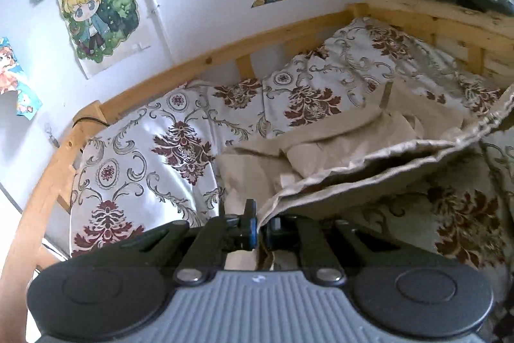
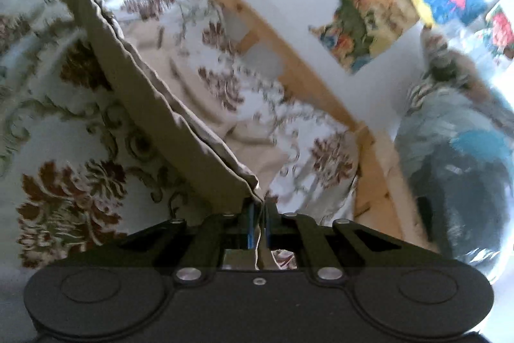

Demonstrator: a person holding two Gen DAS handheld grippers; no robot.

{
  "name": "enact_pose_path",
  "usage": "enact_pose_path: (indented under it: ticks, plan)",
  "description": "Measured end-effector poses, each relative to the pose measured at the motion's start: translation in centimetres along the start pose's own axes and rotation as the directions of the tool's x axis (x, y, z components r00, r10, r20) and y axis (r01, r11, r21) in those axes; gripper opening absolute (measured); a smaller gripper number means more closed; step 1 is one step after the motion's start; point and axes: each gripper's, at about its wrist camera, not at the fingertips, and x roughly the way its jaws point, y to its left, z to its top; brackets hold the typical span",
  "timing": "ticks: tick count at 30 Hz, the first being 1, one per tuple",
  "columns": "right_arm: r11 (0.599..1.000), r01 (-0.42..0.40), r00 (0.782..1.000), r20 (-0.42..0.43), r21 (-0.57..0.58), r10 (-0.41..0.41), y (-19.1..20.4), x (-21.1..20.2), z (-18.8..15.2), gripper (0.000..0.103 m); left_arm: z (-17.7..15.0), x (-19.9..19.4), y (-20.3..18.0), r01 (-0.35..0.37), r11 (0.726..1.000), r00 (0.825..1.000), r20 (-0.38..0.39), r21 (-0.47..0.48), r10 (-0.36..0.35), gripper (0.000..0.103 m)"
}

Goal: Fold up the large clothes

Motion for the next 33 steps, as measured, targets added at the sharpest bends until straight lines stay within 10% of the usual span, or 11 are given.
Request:
enact_pose_path:
  ticks: [9,14,19,23,26,28,33]
  plan:
    - [0.999,0.034,0.999,-0.037,-0.03,-0.035,1.7,5.8,1.3,0.01,1.7,7.5,0.4,-0.07,0.992,0.994,-0.095,-0.106,0.06,0.008]
    - [0.985,0.096,0.993,-0.08,0.143,-0.085,1.7,12.0,0.6,0.021,2.0,14.8,0.6,-0.142,0.974,0.987,-0.097,-0.175,0.127,0.017]
    - [0.957,0.139,0.989,-0.084,0.256,-0.121,2.4,15.9,-0.7,0.044,0.2,21.7,2.5,-0.071,0.927,0.984,-0.178,-0.367,0.005,0.017]
    - [0.912,0.128,0.992,-0.044,0.391,-0.12,0.8,16.4,-1.4,0.083,-1.1,24.3,2.5,-0.057,0.931,0.981,-0.193,-0.361,-0.014,0.019]
    - [0.86,0.069,0.996,0.008,0.506,-0.084,-0.5,15.9,-1.9,0.101,-1.2,24.0,3.4,-0.063,0.915,0.982,-0.189,-0.398,-0.015,0.047]
    - [0.834,0.084,0.994,0.015,0.546,-0.109,-1.5,15.2,-2.2,0.101,-1.0,22.7,4.7,-0.054,0.881,0.989,-0.148,-0.471,-0.018,0.083]
    - [0.703,0.164,0.986,-0.109,0.692,-0.124,-4.3,15.3,-4.8,0.102,-0.5,19.6,7.7,0.043,0.81,0.996,-0.038,-0.584,-0.081,0.102]
